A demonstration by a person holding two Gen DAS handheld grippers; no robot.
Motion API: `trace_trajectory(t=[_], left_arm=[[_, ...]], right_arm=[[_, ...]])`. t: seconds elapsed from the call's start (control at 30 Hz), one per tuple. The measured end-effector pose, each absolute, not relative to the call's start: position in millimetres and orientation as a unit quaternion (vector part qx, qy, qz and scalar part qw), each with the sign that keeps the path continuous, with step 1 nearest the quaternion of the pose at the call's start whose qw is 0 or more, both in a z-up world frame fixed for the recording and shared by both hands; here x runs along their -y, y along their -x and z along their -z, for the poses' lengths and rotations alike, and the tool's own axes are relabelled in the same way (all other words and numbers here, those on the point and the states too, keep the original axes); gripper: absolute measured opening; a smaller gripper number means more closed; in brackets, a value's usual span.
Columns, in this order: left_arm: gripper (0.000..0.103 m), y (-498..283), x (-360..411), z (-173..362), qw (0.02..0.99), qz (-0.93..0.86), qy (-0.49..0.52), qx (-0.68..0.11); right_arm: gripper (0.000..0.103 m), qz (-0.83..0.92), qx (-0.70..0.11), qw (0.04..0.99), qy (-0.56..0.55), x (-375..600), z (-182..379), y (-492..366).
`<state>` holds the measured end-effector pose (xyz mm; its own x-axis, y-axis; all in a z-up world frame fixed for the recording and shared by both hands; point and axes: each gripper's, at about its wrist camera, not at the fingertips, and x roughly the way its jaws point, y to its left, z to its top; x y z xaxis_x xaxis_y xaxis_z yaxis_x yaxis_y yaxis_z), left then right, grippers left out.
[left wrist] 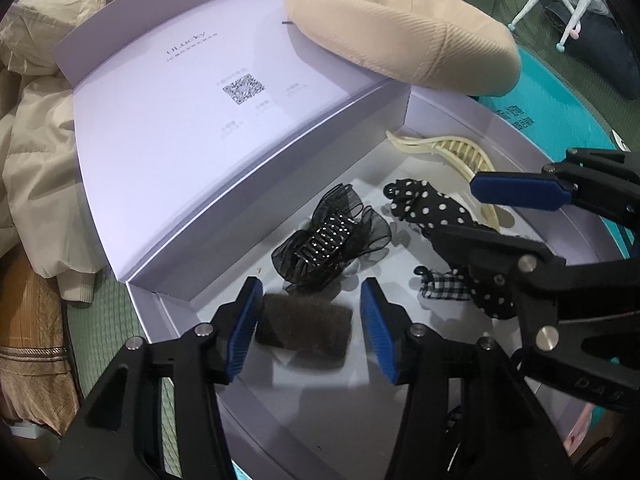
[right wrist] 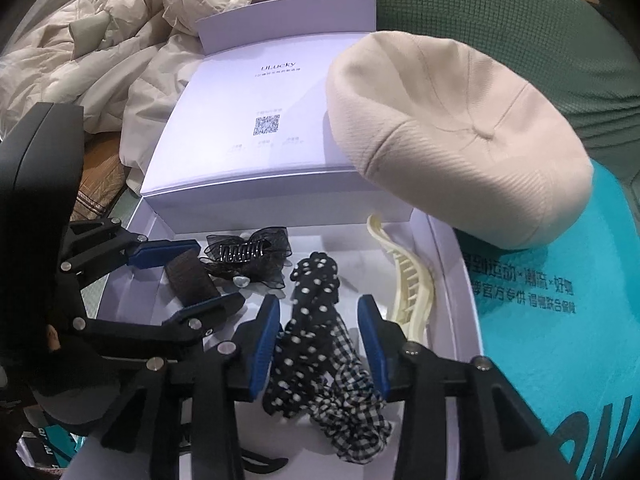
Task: Organize objects
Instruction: 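Open both tools to release the scrunchie and ring inside the box, then withdraw both tools from the box toward the candy jar and pink compact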
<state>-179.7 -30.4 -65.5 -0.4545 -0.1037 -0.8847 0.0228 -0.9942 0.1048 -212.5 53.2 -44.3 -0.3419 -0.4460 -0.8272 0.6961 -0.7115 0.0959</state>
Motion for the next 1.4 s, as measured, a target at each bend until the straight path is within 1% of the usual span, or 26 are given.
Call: trace_trajectory(t=[0.07,0.23,0.67,0.73,0.77,0.87,1.03,1.13,1.4], left_arm=[[0.057,177.8,29.2,62.7,0.037,0.854,-0.517,0.038],[0.062,173.0,27.5,54.1,0.038,0.861,-0.505,0.036],[0.062,158.5,25.9,29.1,0.043,0.875,-0.48,0.029],[0.063,152.2,16.3,20.9,0.043,0.878,-0.475,0.029],[0.063,149.4,28.8,16.2,0.042,0.879,-0.474,0.03],[0.063,138.4,31.2,-2.6,0.044,0.883,-0.466,0.031],[0.064,143.0,17.8,-11.6,0.045,0.89,-0.452,0.033],[0.066,137.0,15.9,-20.7,0.044,0.894,-0.444,0.033],[0.07,124.2,12.1,-39.1,0.038,0.898,-0.438,0.012]], right_arm=[[0.041,0.809,-0.139,0.352,-0.449,-53.9,41.9,211.5],[0.041,0.814,-0.141,0.344,-0.445,-58.4,36.5,208.5],[0.041,0.836,-0.149,0.321,-0.419,-75.1,10.1,195.2],[0.041,0.841,-0.15,0.317,-0.412,-77.5,3.8,192.2],[0.041,0.843,-0.15,0.315,-0.41,-77.5,1.4,191.4],[0.043,0.848,-0.144,0.311,-0.405,-81.7,-7.5,188.5],[0.048,0.855,-0.139,0.307,-0.394,-87.7,-21.1,182.0],[0.053,0.859,-0.134,0.304,-0.391,-94.1,-29.2,178.0],[0.056,0.869,-0.12,0.292,-0.381,-115.7,-50.5,167.9]])
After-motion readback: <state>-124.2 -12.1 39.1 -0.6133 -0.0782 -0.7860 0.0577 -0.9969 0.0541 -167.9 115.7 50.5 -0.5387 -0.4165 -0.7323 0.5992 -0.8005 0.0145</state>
